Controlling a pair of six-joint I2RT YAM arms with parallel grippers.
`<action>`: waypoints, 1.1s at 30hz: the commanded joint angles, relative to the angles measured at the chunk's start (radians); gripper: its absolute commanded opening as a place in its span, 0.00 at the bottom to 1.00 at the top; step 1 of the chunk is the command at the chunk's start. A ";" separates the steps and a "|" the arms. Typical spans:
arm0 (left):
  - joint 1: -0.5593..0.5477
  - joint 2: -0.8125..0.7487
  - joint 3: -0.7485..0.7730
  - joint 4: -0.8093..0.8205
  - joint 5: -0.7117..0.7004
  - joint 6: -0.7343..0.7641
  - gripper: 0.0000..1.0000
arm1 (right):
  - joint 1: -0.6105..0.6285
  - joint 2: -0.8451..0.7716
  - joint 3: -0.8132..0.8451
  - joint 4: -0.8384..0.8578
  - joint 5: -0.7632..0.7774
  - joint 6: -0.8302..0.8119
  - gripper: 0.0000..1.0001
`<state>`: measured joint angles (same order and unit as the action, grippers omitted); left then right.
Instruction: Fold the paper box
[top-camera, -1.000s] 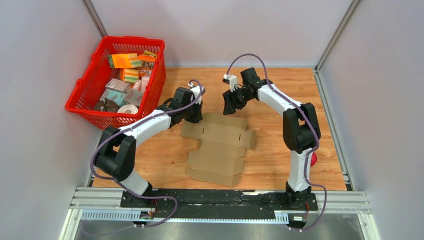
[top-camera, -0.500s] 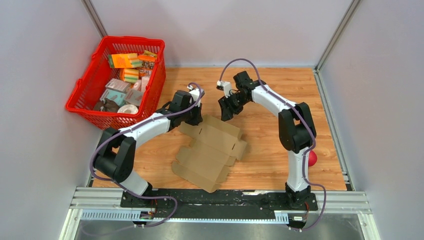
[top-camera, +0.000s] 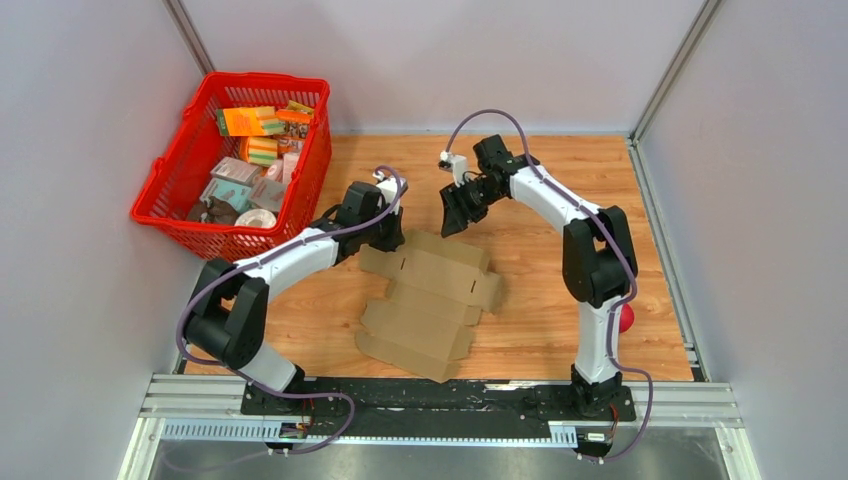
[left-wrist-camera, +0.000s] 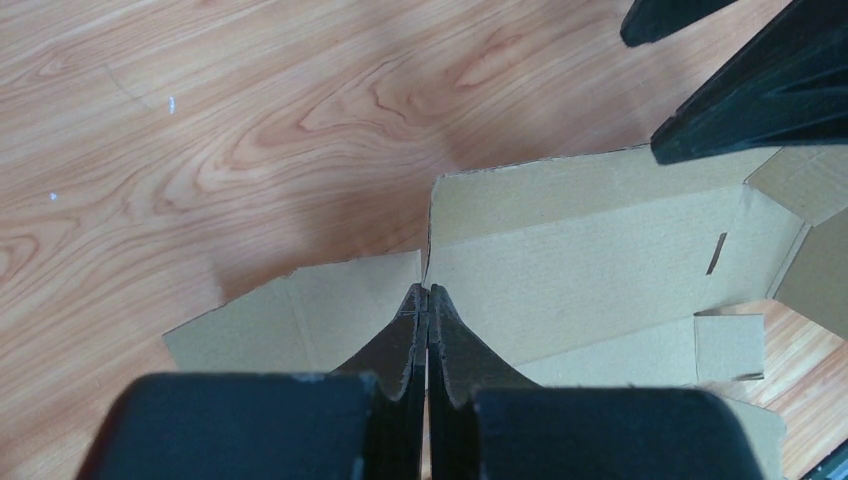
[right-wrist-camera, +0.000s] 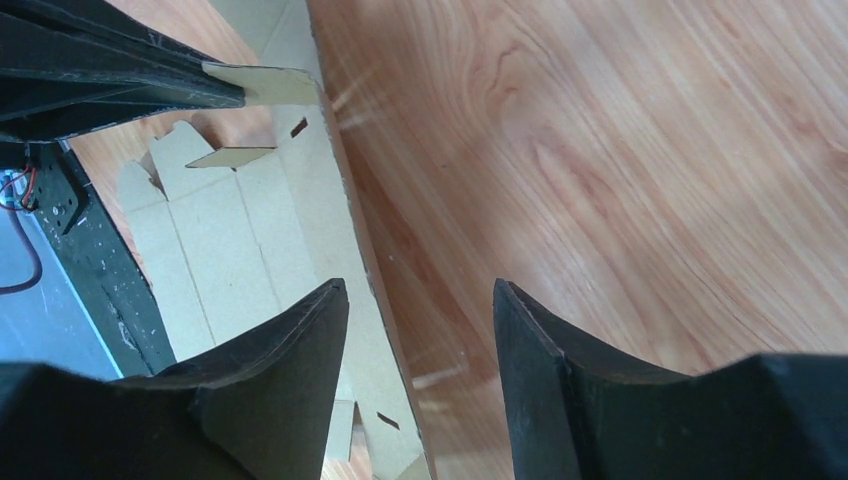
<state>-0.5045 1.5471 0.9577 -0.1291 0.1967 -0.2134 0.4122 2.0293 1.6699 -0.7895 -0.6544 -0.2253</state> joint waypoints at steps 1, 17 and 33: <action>-0.003 -0.054 -0.011 0.049 0.007 0.019 0.00 | 0.026 0.014 0.017 0.003 -0.037 -0.029 0.57; -0.003 -0.068 -0.073 0.158 0.006 -0.078 0.00 | 0.189 -0.119 -0.151 0.199 0.369 0.001 0.15; -0.002 -0.317 -0.240 0.178 -0.052 -0.233 0.43 | 0.275 -0.293 -0.389 0.418 0.647 -0.394 0.00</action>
<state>-0.5045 1.3308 0.7395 0.0227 0.1886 -0.4011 0.6662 1.7870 1.3285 -0.4908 -0.1112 -0.4641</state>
